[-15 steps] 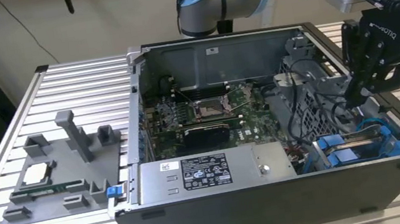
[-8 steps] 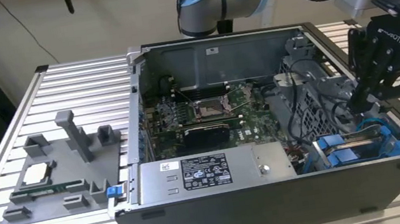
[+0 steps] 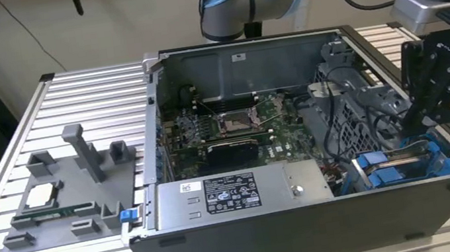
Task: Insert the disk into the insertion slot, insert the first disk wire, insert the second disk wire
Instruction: 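Insert the first disk wire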
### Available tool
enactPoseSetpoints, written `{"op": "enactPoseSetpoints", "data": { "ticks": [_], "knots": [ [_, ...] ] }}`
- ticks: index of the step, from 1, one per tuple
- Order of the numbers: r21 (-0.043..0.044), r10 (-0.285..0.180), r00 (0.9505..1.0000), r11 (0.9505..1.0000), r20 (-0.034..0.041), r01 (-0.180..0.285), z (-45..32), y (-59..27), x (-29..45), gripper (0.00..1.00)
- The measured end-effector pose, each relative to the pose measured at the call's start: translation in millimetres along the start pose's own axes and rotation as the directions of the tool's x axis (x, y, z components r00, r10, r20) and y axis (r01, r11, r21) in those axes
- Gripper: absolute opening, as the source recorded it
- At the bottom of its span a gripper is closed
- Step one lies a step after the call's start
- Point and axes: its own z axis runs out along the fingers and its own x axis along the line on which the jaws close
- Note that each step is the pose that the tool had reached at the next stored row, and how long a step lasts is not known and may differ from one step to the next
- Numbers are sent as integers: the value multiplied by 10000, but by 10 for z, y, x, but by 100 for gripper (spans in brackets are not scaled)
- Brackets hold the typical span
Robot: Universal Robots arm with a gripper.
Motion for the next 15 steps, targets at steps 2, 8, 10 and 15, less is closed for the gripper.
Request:
{"op": "enactPoseSetpoints", "data": {
  "ticks": [2,8,10,15],
  "knots": [
    [-3,0,10000,10000,1,0,5,-7,4,0],
    [-3,0,10000,10000,0,0,5,-8,4,0],
    [-4,0,10000,10000,-1,0,6,-7,5,0],
    [-29,-1,10000,10000,0,1,8,-12,5,0]
  ]
}}
